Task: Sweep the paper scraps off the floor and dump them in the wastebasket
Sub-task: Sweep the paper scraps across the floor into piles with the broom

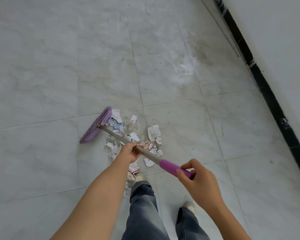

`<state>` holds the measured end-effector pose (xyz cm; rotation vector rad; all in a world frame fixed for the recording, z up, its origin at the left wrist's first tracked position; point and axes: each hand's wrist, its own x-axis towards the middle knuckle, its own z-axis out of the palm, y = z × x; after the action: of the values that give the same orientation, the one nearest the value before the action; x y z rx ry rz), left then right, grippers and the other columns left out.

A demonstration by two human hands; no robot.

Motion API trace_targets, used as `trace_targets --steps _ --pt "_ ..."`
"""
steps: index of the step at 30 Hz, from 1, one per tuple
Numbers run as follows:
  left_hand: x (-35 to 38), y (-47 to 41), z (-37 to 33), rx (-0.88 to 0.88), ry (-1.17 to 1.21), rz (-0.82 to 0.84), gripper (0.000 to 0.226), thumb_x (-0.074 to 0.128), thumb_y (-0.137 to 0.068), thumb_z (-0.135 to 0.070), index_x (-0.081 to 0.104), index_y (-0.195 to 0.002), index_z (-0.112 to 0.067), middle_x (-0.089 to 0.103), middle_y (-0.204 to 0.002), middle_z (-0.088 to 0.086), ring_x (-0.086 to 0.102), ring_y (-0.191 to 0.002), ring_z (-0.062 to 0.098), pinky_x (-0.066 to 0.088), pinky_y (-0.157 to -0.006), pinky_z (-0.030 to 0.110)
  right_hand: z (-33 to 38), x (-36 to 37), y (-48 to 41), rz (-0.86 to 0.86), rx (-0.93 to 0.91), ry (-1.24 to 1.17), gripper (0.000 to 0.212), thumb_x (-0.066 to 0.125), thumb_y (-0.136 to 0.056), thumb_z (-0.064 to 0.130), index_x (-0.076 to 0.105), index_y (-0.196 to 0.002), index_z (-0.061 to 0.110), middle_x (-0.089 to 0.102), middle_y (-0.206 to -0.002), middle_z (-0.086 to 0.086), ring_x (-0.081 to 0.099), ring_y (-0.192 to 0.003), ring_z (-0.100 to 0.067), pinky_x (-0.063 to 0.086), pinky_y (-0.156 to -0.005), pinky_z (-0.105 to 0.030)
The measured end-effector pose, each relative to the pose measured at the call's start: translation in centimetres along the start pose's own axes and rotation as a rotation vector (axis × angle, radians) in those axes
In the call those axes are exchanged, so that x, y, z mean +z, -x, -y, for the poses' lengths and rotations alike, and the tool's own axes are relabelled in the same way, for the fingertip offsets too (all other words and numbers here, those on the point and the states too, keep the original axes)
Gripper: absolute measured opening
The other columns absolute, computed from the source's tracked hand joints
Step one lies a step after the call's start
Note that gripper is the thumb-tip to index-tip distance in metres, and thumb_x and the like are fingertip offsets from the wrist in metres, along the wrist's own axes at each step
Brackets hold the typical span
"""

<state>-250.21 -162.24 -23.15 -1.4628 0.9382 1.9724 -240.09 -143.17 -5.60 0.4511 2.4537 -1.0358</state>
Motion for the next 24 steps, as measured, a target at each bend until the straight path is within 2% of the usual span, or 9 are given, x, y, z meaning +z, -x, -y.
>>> trace_targets --steps 3,5,7,11,15,19,21,22,24 --pt "2.7 1.0 5.3 -0.018 -0.029 0.036 0.018 0.040 -0.100 -0.004 0.047 -0.084 0.000 0.051 -0.076 0.015 0.060 -0.034 0.021 0.051 -0.034 0.026 -4.4 -3.3 2.1 -0.048 0.059 -0.061 0.011 0.062 -0.083 0.023 0.053 -0.077 0.025 0.058 -0.061 0.003 0.045 -0.048 -0.013 0.036 -0.050 -0.026" --pt "4.6 1.7 9.6 -0.021 -0.014 0.043 0.020 0.039 -0.100 -0.002 0.047 -0.081 0.000 0.050 -0.077 0.014 0.058 -0.053 0.026 0.050 -0.033 0.026 -8.0 -5.6 3.5 -0.053 0.075 -0.079 0.015 0.063 -0.081 0.021 0.053 -0.072 0.026 0.057 -0.058 0.001 0.043 -0.045 -0.013 0.034 -0.048 -0.025" --pt "6.4 2.1 14.2 -0.019 0.002 0.036 0.021 0.038 -0.100 -0.001 0.045 -0.079 -0.002 0.047 -0.075 0.013 0.050 -0.062 0.023 0.050 -0.032 0.025 -12.0 -7.9 5.2 -0.052 0.086 -0.066 0.015 0.063 -0.081 0.020 0.053 -0.071 0.026 0.057 -0.055 0.000 0.041 -0.042 -0.012 0.033 -0.046 -0.024" --pt "9.7 3.5 23.6 -0.056 -0.027 0.051 0.022 0.039 -0.100 -0.001 0.042 -0.078 -0.001 0.042 -0.071 0.013 0.047 -0.063 0.023 0.050 -0.032 0.026 -19.6 -12.3 9.1 -0.081 0.177 -0.034 0.010 0.062 -0.079 0.017 0.055 -0.073 0.019 0.060 -0.055 -0.003 0.043 -0.045 -0.016 0.033 -0.047 -0.024" --pt "12.2 6.0 31.8 -0.144 -0.057 0.090 0.022 0.040 -0.099 -0.001 0.043 -0.078 0.000 0.042 -0.070 0.013 0.047 -0.064 0.024 0.050 -0.032 0.028 -25.3 -16.1 13.7 -0.158 0.317 -0.053 0.016 0.061 -0.079 0.010 0.053 -0.066 0.014 0.054 -0.050 -0.004 0.045 -0.048 -0.021 0.033 -0.051 -0.028" --pt "13.9 8.0 38.2 -0.228 -0.057 0.087 0.019 0.042 -0.098 0.002 0.043 -0.079 0.001 0.040 -0.070 0.012 0.044 -0.062 0.023 0.051 -0.032 0.031 -29.9 -18.8 16.8 -0.202 0.473 -0.001 0.022 0.059 -0.083 0.014 0.050 -0.063 0.010 0.060 -0.056 -0.009 0.051 -0.057 -0.025 0.033 -0.055 -0.031" --pt "14.4 9.3 40.4 -0.264 -0.073 0.089 0.017 0.043 -0.097 0.002 0.042 -0.080 0.001 0.040 -0.071 0.012 0.045 -0.061 0.023 0.051 -0.033 0.033 -31.5 -19.6 18.0 -0.209 0.508 0.027 0.033 0.058 -0.084 0.013 0.045 -0.054 0.015 0.060 -0.056 -0.011 0.051 -0.057 -0.027 0.032 -0.054 -0.031" --pt "14.6 9.9 41.1 -0.276 -0.081 0.095 0.016 0.043 -0.097 0.003 0.042 -0.081 0.001 0.040 -0.073 0.013 0.046 -0.061 0.024 0.051 -0.033 0.033 -32.0 -20.0 18.6 -0.222 0.499 0.023 0.029 0.058 -0.084 0.010 0.047 -0.057 0.016 0.059 -0.055 -0.013 0.050 -0.055 -0.025 0.033 -0.054 -0.030" --pt "14.8 11.0 41.8 -0.290 -0.098 0.106 0.014 0.043 -0.097 0.003 0.043 -0.083 0.002 0.043 -0.079 0.015 0.049 -0.065 0.028 0.052 -0.034 0.034 -32.6 -20.7 19.4 -0.274 0.490 -0.004 0.039 0.059 -0.083 0.004 0.051 -0.059 0.034 0.057 -0.052 -0.014 0.048 -0.053 -0.022 0.035 -0.053 -0.023"
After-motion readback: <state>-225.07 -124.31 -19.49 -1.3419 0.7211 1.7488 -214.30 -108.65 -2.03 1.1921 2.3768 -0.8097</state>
